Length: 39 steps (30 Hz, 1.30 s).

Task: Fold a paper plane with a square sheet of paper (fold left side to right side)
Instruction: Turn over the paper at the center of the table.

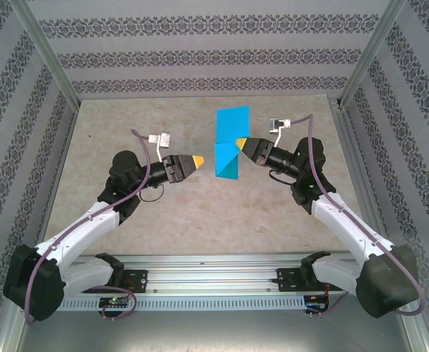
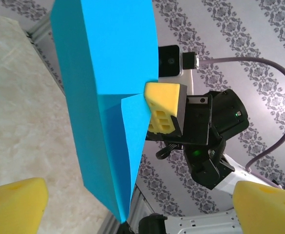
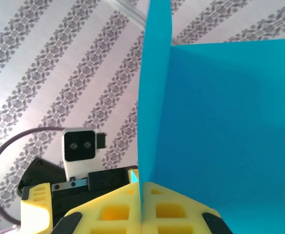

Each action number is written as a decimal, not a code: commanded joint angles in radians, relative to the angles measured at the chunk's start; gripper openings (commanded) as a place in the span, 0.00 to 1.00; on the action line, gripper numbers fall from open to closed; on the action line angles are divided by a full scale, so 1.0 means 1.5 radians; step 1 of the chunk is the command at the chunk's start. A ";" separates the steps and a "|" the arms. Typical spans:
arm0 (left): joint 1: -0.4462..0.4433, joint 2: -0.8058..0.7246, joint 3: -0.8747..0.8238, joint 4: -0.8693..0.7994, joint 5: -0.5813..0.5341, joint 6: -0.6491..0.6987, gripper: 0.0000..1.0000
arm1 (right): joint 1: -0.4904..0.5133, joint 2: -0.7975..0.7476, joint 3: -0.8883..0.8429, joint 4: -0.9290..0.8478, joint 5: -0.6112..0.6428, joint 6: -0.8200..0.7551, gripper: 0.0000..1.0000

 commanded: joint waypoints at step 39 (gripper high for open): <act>-0.253 0.158 0.317 -0.993 -0.783 0.312 0.00 | -0.072 -0.168 0.101 -0.823 0.534 -0.336 0.41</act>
